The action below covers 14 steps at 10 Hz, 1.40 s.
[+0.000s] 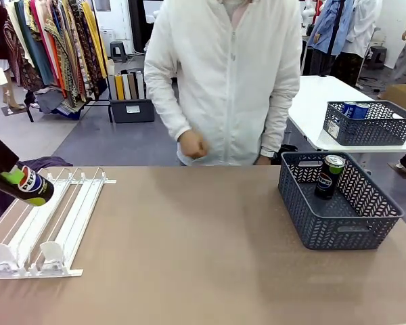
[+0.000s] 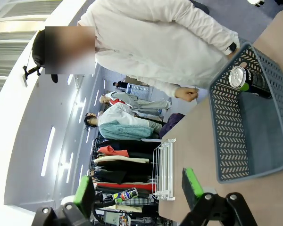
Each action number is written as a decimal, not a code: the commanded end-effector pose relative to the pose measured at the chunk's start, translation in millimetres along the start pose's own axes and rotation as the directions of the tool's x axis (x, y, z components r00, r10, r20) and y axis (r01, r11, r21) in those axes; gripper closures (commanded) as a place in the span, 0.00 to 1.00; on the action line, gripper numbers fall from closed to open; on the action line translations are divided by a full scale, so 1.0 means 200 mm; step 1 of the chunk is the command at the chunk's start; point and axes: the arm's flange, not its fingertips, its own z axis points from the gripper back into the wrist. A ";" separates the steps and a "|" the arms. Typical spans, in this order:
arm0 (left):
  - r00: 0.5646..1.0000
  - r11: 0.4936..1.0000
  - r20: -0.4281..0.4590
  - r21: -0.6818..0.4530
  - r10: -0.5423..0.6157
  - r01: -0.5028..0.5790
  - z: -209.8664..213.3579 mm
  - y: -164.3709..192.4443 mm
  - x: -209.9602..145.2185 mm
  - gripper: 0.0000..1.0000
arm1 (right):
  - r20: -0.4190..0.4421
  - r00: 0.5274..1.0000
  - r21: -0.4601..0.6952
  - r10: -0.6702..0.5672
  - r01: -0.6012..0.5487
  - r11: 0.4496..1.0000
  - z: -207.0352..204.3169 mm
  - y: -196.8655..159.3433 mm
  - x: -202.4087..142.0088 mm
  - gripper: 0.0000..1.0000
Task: Retrieve and store the cans from the dispenser.
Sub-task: Pick up one can from the Automatic Can Dispenser and place it in the middle of the table.
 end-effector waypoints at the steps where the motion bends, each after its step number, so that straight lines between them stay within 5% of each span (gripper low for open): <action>1: 0.999 0.998 -0.007 0.049 -0.035 0.036 0.02 -0.06 0.01 1.00 | 0.014 1.000 0.027 0.014 -0.014 1.000 -0.01 0.02 0.01 0.00; 5: 1.000 0.999 -0.018 0.024 -0.024 0.025 -0.02 -0.05 0.00 1.00 | 0.014 1.000 0.027 0.014 -0.014 1.000 -0.01 0.02 0.01 0.00; 7: 0.999 0.999 -0.019 0.016 -0.042 0.042 -0.10 -0.21 0.16 1.00 | 0.014 1.000 0.027 0.014 -0.014 1.000 -0.01 0.02 0.01 0.00; 10: 0.970 0.992 -0.212 -0.002 -0.121 0.123 -0.48 -0.77 0.52 1.00 | 0.014 1.000 0.027 0.014 -0.014 1.000 -0.01 0.02 0.01 0.00; 14: 0.892 0.944 -0.329 0.008 -0.309 0.329 -1.14 -1.48 0.56 1.00 | 0.014 1.000 0.027 0.014 -0.014 1.000 -0.01 0.02 0.01 0.00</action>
